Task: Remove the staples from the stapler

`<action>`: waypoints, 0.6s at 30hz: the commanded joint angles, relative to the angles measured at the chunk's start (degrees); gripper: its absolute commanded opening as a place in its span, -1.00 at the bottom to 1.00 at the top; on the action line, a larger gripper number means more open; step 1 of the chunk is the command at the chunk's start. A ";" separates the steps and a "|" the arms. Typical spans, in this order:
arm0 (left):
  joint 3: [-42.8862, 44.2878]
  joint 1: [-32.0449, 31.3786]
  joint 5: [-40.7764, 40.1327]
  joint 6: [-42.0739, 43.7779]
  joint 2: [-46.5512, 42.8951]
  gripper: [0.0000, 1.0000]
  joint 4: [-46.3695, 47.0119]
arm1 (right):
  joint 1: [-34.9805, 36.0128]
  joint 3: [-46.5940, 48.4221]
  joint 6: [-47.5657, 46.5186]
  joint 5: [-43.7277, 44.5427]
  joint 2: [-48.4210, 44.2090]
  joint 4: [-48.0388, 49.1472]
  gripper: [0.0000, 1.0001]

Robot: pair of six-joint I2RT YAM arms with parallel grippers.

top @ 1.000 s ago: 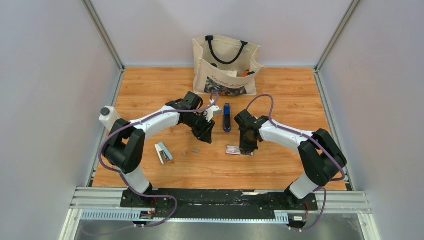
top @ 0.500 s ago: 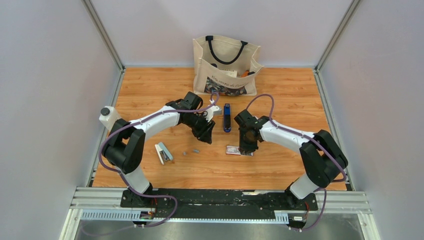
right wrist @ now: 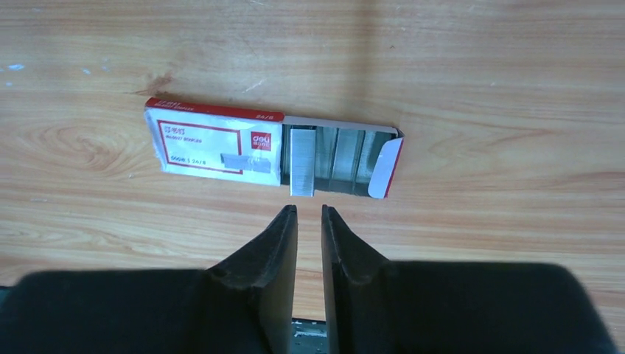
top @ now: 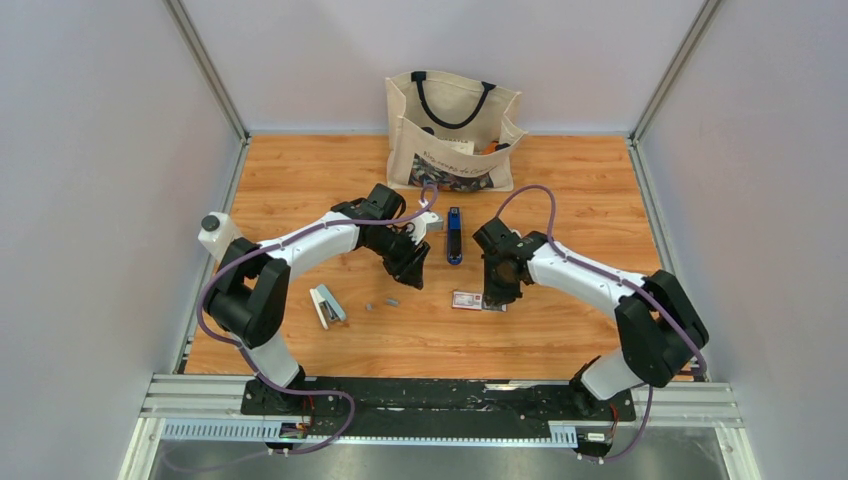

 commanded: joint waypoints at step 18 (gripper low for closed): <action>1.98 -0.16 1.18 2.35 -2.18 -0.08 -1.07 | 0.35 -4.47 -3.44 -7.99 -5.51 4.30 -1.00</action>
